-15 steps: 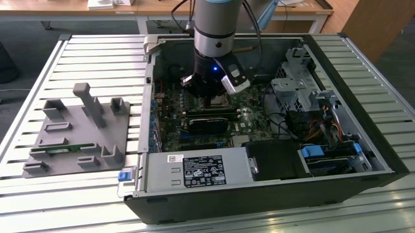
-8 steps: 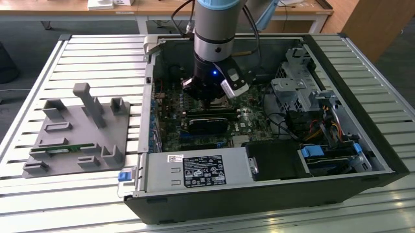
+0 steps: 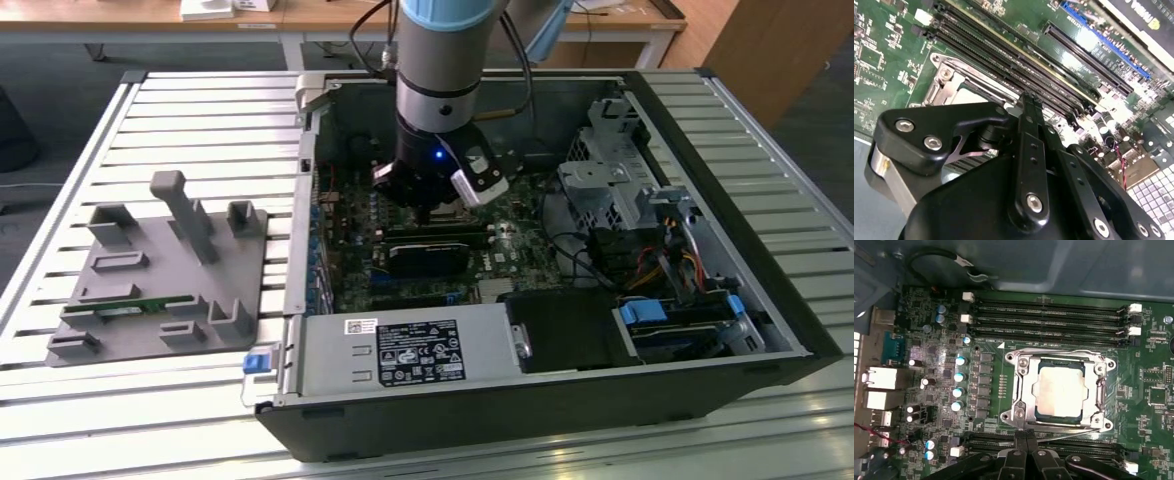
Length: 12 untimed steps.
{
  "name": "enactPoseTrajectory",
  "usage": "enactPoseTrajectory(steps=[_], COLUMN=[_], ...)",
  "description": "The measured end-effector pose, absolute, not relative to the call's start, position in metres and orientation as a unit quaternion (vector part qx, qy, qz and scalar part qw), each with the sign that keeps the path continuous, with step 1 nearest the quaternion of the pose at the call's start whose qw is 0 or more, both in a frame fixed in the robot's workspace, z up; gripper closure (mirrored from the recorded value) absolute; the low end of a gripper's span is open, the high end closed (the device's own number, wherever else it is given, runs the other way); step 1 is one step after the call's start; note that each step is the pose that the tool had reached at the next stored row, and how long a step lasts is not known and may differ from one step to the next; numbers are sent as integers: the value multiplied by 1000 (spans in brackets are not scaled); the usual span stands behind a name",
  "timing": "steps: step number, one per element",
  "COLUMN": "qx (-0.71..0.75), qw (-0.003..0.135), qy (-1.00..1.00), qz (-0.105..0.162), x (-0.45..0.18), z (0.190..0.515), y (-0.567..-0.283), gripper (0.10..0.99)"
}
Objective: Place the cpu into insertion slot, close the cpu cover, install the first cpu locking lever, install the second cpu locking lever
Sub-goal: 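Install the second cpu locking lever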
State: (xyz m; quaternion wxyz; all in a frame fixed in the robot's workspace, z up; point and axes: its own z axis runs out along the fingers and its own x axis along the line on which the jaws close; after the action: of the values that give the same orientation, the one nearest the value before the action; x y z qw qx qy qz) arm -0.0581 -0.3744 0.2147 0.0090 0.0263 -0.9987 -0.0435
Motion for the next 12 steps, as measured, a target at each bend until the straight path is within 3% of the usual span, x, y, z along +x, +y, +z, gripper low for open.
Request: enactPoseTrajectory(steps=[12], qx=[27], qw=[8], qy=[-996], qz=[-86], x=[-61], z=[214], y=[-393], gripper=[980])
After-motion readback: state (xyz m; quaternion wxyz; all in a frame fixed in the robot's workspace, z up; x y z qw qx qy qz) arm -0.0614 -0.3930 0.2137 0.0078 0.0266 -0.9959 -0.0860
